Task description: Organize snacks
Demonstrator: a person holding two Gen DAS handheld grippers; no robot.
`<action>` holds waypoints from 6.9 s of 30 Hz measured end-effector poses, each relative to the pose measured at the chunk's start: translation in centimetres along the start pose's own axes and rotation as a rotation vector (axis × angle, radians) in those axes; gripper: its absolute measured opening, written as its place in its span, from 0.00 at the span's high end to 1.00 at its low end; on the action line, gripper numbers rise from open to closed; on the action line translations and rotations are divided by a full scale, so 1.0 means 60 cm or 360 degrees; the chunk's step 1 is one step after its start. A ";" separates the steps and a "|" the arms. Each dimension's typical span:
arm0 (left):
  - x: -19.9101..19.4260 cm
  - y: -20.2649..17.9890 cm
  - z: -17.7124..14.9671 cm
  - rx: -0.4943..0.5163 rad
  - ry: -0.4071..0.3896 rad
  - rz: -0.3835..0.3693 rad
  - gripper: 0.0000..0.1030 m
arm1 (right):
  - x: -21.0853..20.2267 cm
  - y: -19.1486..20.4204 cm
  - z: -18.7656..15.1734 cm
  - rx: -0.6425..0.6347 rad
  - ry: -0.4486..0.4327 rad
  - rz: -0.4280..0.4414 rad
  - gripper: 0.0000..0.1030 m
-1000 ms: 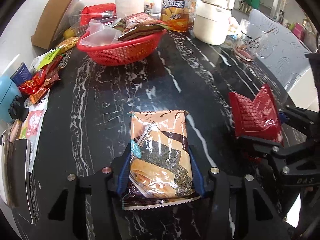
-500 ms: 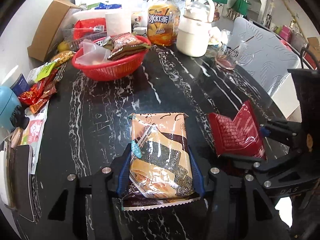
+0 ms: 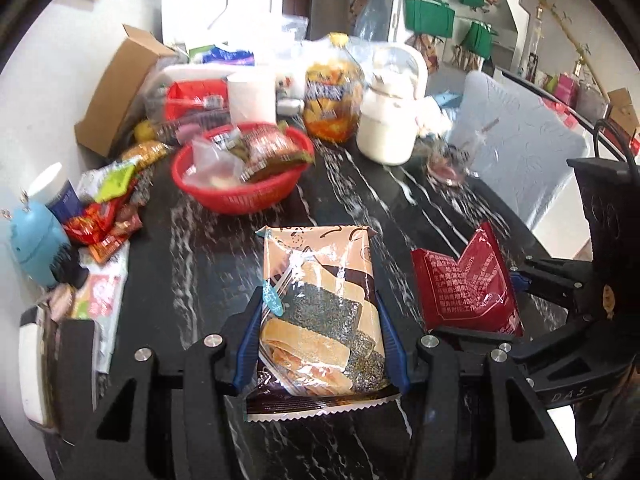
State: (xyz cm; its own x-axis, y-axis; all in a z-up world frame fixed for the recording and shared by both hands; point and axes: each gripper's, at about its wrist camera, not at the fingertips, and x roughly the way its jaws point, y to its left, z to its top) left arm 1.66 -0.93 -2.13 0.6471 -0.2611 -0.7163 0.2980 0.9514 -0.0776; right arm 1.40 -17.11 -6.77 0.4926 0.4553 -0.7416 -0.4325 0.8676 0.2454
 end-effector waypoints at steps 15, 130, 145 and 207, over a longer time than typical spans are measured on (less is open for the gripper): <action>-0.022 0.067 0.123 -0.0048 -0.0259 0.0095 0.50 | -0.008 0.019 0.144 -0.0200 -0.0148 -0.0004 0.31; 0.165 0.220 0.273 -0.0150 0.0126 0.0195 0.26 | 0.135 -0.031 0.377 -0.0189 -0.0171 0.0029 0.20; 0.006 0.154 0.275 -0.0142 -0.0173 0.0239 0.26 | -0.024 0.011 0.351 -0.0229 -0.0456 -0.0038 0.20; -0.115 -0.016 0.047 -0.0179 -0.0328 0.0261 0.23 | -0.151 0.014 0.055 -0.0136 -0.0560 -0.0226 0.20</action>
State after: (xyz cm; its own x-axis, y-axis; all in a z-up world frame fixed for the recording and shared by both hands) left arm -1.11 -0.50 4.86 0.8126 -0.1189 -0.5705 0.1054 0.9928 -0.0568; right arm -0.96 -19.83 2.20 0.7745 0.3855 -0.5015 -0.3956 0.9139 0.0916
